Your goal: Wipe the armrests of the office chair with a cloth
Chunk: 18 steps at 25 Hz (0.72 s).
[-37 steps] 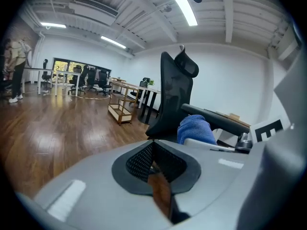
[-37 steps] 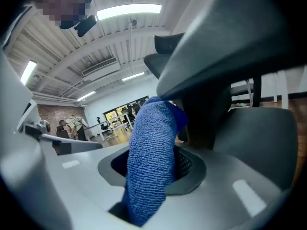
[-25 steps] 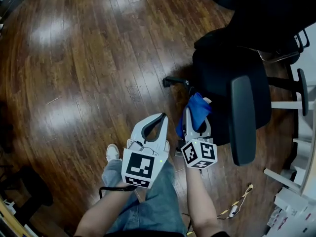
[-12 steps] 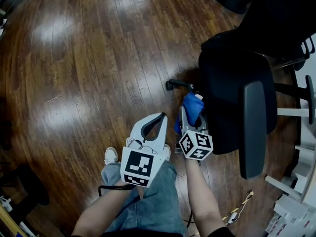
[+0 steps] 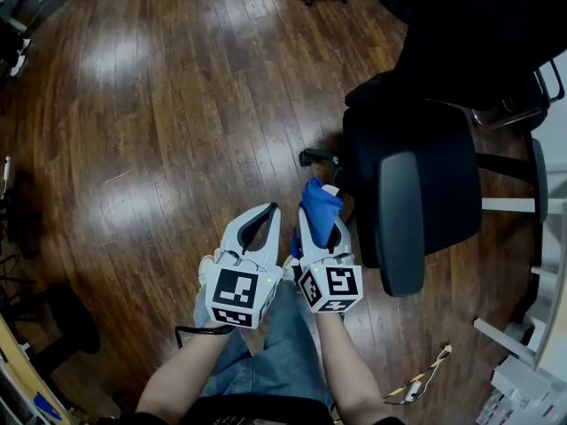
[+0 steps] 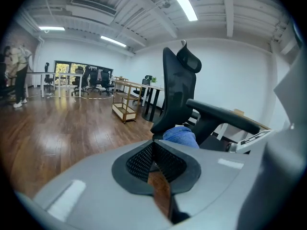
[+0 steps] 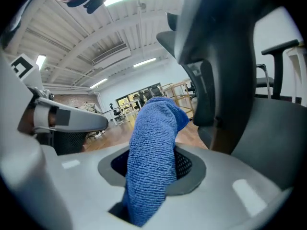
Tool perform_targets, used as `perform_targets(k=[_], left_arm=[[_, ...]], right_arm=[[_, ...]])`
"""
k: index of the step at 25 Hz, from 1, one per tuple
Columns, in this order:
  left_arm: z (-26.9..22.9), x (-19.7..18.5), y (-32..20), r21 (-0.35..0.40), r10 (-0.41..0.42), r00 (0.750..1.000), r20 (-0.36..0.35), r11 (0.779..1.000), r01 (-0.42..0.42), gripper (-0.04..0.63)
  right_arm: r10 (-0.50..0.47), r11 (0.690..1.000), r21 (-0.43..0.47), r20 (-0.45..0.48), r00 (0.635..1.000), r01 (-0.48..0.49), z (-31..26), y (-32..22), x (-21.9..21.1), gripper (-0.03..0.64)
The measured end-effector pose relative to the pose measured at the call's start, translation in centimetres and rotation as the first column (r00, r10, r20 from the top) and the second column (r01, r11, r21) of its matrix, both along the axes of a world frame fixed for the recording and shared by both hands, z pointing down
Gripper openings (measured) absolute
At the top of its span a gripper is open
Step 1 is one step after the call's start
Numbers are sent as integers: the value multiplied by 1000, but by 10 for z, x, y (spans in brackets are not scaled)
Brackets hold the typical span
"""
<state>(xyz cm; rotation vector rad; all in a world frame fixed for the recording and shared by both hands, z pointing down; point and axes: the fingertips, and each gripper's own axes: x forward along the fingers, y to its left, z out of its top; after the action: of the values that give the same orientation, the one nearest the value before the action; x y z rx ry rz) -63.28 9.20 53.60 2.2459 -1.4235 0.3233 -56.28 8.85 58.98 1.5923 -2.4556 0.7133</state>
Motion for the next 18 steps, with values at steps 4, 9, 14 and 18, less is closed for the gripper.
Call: perform_targets(k=[4,9,14,18], left_arm=[[-46,-15,8,19,-94,995,33,995,94,-21],[-97,-37,30,64,-158,986,60,986,154,-21],[-141,-37,52,128,-121,991,48,985,114,-21],[-173,-7,50,158,-46,999,2,986,45,-21]], right_arm=[[-65,998,4,67,996,65,-55,18,-21,138],[-151,987,63,94,984,145,-123,39,-46,138],[-138,982,142,72,988,127,-189,56,-46,138],[-57,984,173,30,998,51,-229,56,-13,138]])
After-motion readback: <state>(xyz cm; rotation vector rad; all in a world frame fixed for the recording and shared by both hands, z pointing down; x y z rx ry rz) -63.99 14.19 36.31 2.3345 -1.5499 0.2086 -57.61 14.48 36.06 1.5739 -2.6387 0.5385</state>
